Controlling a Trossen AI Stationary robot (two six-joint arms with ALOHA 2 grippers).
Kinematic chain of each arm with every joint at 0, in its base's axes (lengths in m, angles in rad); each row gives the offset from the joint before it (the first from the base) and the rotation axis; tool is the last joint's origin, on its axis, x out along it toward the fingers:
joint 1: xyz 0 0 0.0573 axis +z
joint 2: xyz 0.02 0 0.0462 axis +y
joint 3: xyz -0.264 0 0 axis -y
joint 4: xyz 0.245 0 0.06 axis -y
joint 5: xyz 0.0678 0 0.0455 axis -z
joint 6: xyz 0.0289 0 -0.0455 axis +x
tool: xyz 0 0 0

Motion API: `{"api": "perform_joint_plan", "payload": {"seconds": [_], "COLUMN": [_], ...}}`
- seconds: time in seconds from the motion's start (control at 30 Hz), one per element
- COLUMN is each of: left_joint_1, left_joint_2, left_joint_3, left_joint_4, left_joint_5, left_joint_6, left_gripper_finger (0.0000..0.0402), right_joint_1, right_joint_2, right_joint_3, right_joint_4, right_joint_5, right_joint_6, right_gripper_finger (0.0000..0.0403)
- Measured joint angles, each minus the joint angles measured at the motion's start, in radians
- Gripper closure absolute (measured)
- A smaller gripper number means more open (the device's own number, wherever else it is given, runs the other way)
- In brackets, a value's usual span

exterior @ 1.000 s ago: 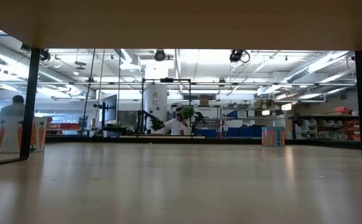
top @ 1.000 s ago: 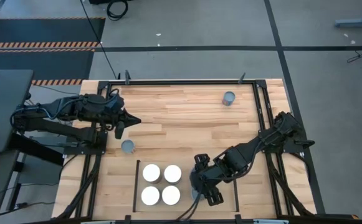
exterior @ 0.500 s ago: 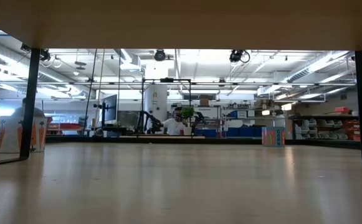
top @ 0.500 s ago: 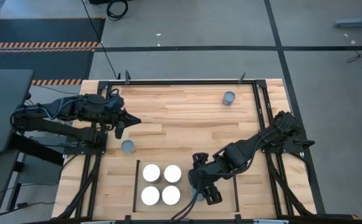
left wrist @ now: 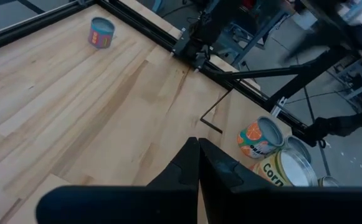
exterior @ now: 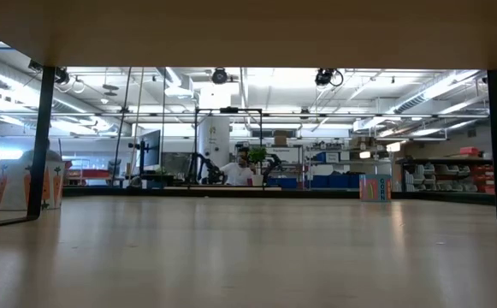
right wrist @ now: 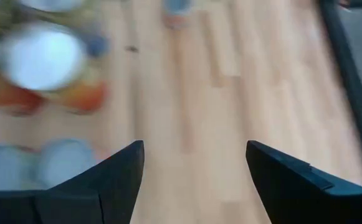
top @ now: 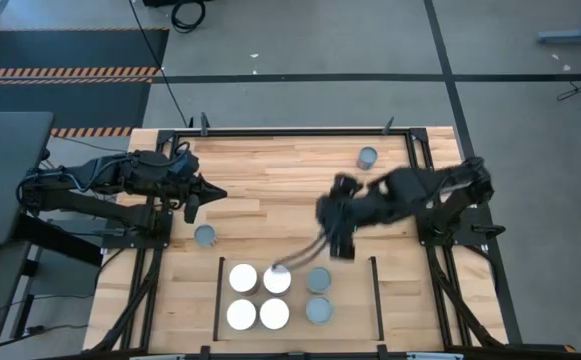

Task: Pick and place cans onto a shelf
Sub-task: Put the small canned corn on the shelf

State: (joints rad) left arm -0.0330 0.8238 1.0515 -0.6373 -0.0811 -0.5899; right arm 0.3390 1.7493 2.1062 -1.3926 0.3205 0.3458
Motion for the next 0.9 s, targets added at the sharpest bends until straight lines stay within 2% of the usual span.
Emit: {"api": "perform_joint_plan", "payload": {"seconds": [0.2,0.33,0.53,0.67,0.77,0.9], "left_joint_1": [0.000,0.000,0.000,0.000,0.007,0.030], "left_joint_2": [0.000,0.000,0.000,0.000,0.000,0.001], "left_joint_3": [0.000,0.000,0.000,0.000,0.000,0.000], "left_joint_4": [-0.003,-0.003,-0.002,0.002,0.023,0.094], "left_joint_5": [0.029,0.041,0.007,-0.155,-0.268,-0.303], "left_joint_6": [0.013,0.052,0.157,0.231,0.285,0.348], "left_gripper_finger": [0.0392,0.0392,0.0392,0.0392,0.0392,0.0392], "right_joint_1": [-0.190,-0.316,-0.522,-0.670,-0.767,-0.869], "right_joint_2": [-0.164,-0.298,-0.439,-0.430,-0.379,-0.303], "right_joint_3": [-0.206,-0.460,-0.840,-0.992,-1.047,-1.063], "right_joint_4": [-0.003,0.086,0.230,0.341,0.414,0.492], "right_joint_5": [0.012,0.105,0.106,0.128,0.124,0.103], "right_joint_6": [-0.003,0.079,0.272,0.512,0.575,0.594], "right_gripper_finger": [0.0115,0.0110,0.0072,0.0031,0.0008,0.0011]}}
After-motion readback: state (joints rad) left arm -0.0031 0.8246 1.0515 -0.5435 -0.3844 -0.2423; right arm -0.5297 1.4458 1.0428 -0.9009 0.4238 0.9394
